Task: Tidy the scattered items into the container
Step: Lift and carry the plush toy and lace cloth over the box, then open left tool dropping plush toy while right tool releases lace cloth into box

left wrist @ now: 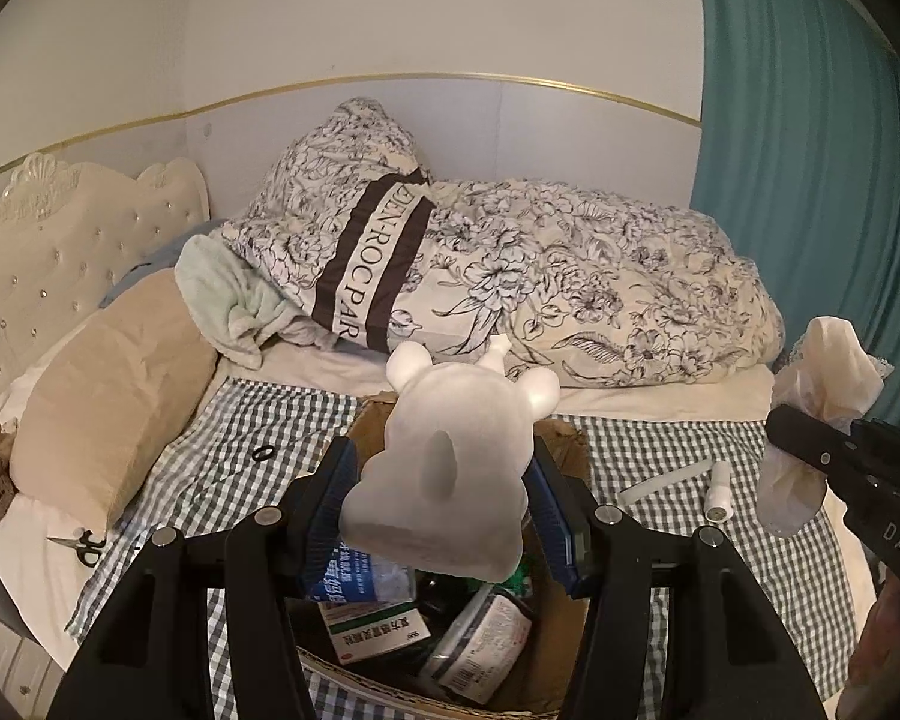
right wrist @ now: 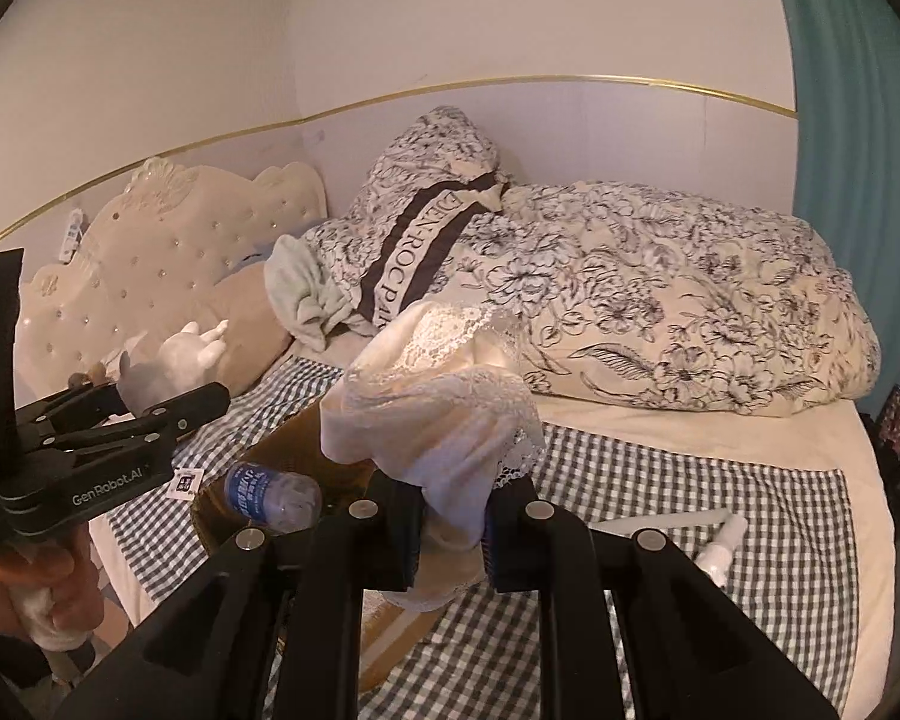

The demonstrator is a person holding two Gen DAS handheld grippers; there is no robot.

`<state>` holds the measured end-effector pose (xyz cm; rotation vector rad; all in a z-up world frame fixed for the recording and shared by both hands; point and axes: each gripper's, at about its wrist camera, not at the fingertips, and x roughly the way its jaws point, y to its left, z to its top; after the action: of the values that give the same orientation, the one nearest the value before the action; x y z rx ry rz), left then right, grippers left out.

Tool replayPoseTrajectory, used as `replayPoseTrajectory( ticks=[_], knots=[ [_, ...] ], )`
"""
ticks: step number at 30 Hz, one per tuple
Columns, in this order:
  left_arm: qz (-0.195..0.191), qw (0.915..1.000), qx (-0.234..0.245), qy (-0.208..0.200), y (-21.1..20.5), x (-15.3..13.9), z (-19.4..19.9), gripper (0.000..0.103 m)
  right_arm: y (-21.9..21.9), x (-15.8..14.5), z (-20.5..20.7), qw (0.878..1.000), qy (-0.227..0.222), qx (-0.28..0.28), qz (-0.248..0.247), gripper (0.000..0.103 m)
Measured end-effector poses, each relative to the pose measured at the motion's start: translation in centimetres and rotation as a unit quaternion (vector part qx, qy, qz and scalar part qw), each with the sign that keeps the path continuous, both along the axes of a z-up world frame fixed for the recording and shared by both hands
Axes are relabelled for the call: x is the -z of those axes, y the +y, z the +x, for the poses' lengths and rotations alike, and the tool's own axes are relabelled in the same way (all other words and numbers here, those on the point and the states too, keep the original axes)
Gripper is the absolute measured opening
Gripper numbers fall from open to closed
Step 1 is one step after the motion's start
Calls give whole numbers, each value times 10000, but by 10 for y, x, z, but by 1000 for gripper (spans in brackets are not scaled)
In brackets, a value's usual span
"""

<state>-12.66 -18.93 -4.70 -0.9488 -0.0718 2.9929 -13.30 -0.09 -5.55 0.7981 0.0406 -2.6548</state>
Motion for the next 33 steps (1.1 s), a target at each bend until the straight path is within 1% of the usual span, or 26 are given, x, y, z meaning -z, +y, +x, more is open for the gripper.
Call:
replayPoseTrajectory(
  ticks=[9, 13, 17, 21, 33],
  knots=[
    [1, 9996, -88, -262, -18, 24, -27, 57, -35, 25, -30, 9993, -273, -261, 75, 15],
    [17, 9988, -93, -478, -24, 40, -44, 57, -45, 37, -42, 9984, -423, -376, 42, 15],
    [45, 9975, -144, -685, -28, 56, -62, 57, -56, 53, -59, 9973, -581, -418, 150, 15],
    [-12, 9959, -169, -893, -30, 69, -77, 57, -63, 68, -75, 9958, -764, -462, 190, 15],
    [-64, 9893, -186, -1447, -32, 102, -117, 57, -97, 117, -113, 9853, -1463, -773, 426, 16]
  ],
)
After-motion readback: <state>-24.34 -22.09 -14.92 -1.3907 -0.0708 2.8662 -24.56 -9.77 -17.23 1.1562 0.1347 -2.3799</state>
